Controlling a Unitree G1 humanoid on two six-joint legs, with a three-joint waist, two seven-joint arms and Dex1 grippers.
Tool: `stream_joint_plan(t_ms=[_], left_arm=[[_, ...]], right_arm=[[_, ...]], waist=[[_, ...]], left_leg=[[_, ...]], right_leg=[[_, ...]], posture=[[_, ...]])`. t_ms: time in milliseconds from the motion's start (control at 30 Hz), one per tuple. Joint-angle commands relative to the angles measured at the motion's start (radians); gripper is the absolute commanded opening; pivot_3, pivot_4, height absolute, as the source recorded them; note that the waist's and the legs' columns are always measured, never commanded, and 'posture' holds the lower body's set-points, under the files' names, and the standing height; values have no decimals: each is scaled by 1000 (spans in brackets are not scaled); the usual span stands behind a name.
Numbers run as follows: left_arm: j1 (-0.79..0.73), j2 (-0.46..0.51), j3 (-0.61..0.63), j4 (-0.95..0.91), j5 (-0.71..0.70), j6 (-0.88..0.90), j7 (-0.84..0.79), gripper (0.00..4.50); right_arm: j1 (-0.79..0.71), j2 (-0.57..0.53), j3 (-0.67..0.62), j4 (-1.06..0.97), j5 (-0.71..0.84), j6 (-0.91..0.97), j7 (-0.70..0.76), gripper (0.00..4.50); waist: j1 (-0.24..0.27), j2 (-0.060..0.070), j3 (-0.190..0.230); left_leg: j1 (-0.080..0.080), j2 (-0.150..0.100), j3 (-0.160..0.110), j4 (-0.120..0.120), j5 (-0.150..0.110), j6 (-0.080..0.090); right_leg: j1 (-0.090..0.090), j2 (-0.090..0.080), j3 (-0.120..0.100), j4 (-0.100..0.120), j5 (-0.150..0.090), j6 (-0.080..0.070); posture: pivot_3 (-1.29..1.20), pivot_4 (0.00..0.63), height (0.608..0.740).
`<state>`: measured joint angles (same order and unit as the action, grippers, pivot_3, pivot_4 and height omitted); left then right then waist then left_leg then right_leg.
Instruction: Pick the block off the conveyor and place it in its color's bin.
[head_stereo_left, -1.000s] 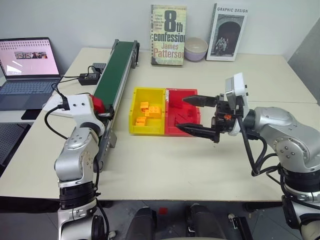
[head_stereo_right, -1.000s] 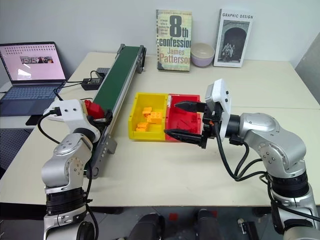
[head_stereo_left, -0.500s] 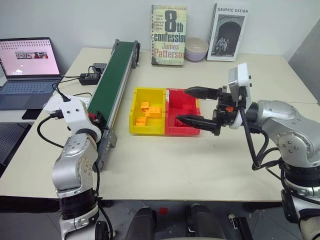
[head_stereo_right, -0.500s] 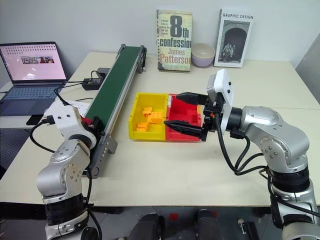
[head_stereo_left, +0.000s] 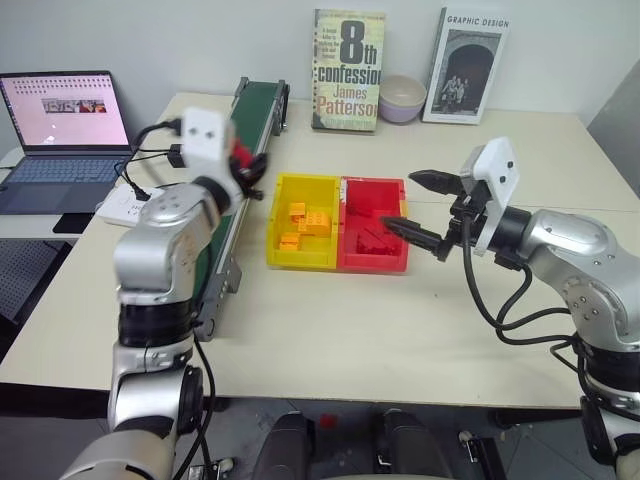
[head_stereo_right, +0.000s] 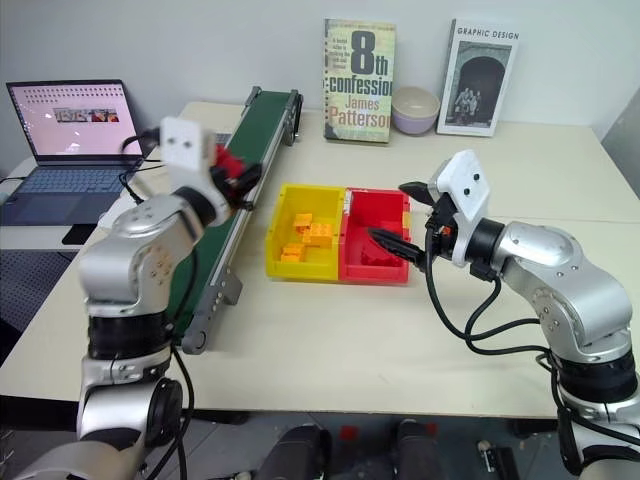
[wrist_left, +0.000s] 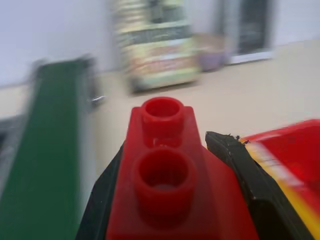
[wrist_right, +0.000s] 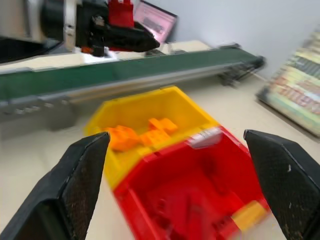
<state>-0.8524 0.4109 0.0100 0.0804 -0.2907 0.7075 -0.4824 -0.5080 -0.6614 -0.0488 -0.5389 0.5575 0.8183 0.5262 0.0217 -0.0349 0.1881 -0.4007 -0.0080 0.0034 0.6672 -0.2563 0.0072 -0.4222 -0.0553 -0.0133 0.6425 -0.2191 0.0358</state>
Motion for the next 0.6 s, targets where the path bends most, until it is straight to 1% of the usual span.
stream_joint_plan(t_ms=[33, 100, 200, 267, 333, 367, 400, 433, 467, 533, 567, 600], left_arm=[[-134, -50, -137, 229, 23, -206, -282, 1528], [-204, -94, -217, 400, 81, -356, -402, 1528], [-266, -140, -267, 576, 127, -501, -521, 1528], [-293, -160, -277, 654, 144, -560, -573, 1528], [-317, -178, -282, 736, 179, -633, -574, 1528], [-326, -184, -279, 766, 189, -659, -578, 2231], [-331, -187, -274, 787, 193, -676, -590, 2340], [-336, -189, -268, 803, 195, -687, -601, 2587], [-340, -190, -265, 817, 200, -699, -607, 2742], [-347, -187, -261, 843, 214, -722, -611, 3198], [-349, -185, -260, 853, 221, -731, -614, 3299], [-350, -185, -258, 860, 225, -737, -616, 3499]], right_arm=[[68, 2, -85, -135, -10, 62, -109, 4500], [137, 8, -115, -218, 7, 90, -137, 4500], [200, 12, -142, -290, 24, 125, -165, 4500], [226, 11, -149, -320, 35, 145, -176, 4500], [237, 16, -157, -338, 40, 163, -196, 4500], [237, 19, -164, -341, 40, 170, -205, 4500], [234, 23, -170, -346, 43, 179, -216, 4500], [231, 28, -176, -349, 48, 187, -225, 4500], [228, 30, -180, -351, 52, 194, -231, 4500], [227, 32, -188, -362, 62, 208, -242, 4500], [228, 33, -192, -365, 68, 214, -246, 4500], [228, 32, -194, -366, 73, 217, -248, 4500]], waist=[[1, 0, 0], [2, 0, 0], [-4, 0, 0], [-16, 0, 0], [-22, 0, 0], [-23, 0, 0], [-23, 0, 0], [-23, 0, 0], [-22, 0, 0], [-22, 0, 0], [-22, 0, 0], [-22, 0, 0]], left_leg=[[0, 0, 0, -1, 0, 0], [0, 0, -1, -1, 0, 0], [0, 1, -1, -2, 0, 0], [0, 1, 1, -2, -1, 1], [0, 2, 1, -2, -1, 1], [0, 2, 0, -2, -1, 1], [0, 2, 0, -2, -1, 1], [0, 2, 0, -2, 0, 1], [0, 2, -1, -2, 0, 1], [0, 2, -1, -1, 0, 1], [0, 2, -1, -1, 0, 1], [0, 2, -1, -1, 0, 1]], right_leg=[[-1, 0, 0, 0, 0, 0], [-1, 1, -1, 0, 0, 0], [-1, 1, -1, 0, -1, 0], [-2, 2, 1, 0, -1, 0], [-2, 2, 0, 0, -1, 1], [-2, 2, 0, 0, -1, 1], [-2, 2, 0, 1, -2, 2], [-2, 3, 0, 1, -3, 4], [-2, 3, 0, 1, -4, 5], [-1, 3, 0, 1, -4, 5], [-1, 2, 0, 1, -3, 5], [-1, 2, 0, 1, -3, 5]], posture=[[0, 150, 740], [0, 150, 740], [0, 150, 740], [0, 150, 740], [0, 150, 740], [0, 150, 740], [0, 150, 740], [0, 150, 740], [0, 150, 740], [0, 150, 740], [0, 150, 740], [0, 150, 740]])
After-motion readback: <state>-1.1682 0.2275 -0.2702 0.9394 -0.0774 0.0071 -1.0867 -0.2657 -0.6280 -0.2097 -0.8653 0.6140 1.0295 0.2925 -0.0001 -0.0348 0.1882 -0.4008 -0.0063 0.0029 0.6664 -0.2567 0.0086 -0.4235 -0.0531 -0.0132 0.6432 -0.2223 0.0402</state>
